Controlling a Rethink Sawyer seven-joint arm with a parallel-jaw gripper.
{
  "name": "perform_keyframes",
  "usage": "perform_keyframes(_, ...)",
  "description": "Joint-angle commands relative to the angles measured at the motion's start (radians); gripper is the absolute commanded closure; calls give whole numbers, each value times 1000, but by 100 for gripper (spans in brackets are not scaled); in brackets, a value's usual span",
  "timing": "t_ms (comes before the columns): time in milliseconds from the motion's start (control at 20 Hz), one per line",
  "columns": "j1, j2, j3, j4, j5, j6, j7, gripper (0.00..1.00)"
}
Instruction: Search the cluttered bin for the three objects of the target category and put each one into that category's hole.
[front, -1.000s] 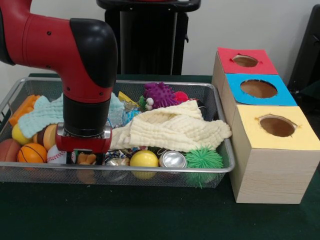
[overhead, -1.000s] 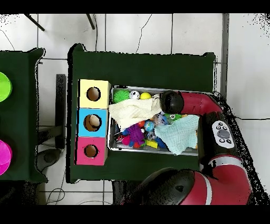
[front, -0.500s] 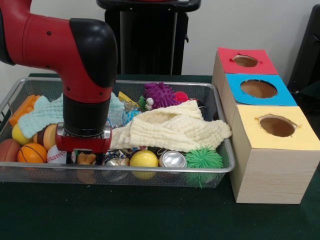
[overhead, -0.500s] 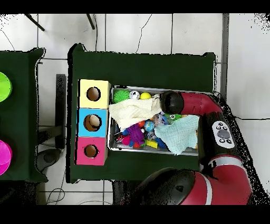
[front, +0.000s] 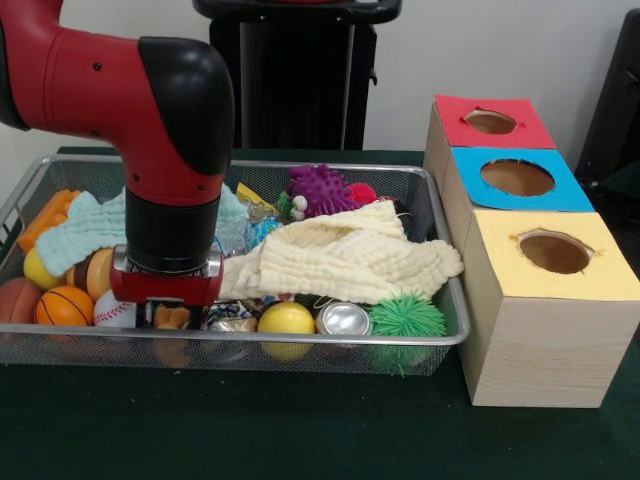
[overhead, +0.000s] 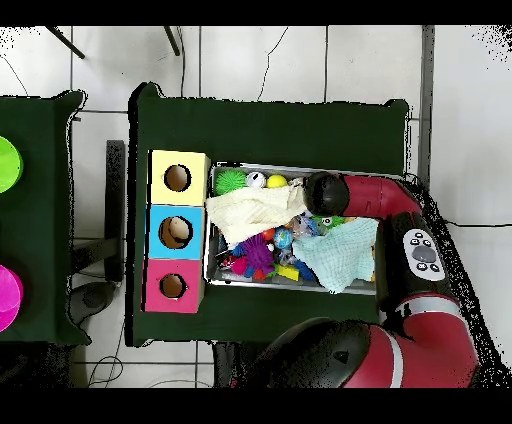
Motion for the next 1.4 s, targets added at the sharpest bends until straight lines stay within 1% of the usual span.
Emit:
perform_keyframes(50,-21,27,56,51,-3,-9,8,100)
perform_keyframes(150,-15,27,48,50,0,2,18,100)
perform_keyframes(200,-14,23,47,56,-8,-29,27,100)
perform_keyframes(300,-18,14,57,64,-3,-58,40,100)
perform_keyframes(600,-30,35,78,51,10,-26,16,100)
perform_keyframes(800,-37,22,86,64,15,-22,10,100)
perform_keyframes(1100,-41,-93,83,140,43,40,0,100)
perform_keyframes(1400,-51,-152,86,186,67,69,-10,100)
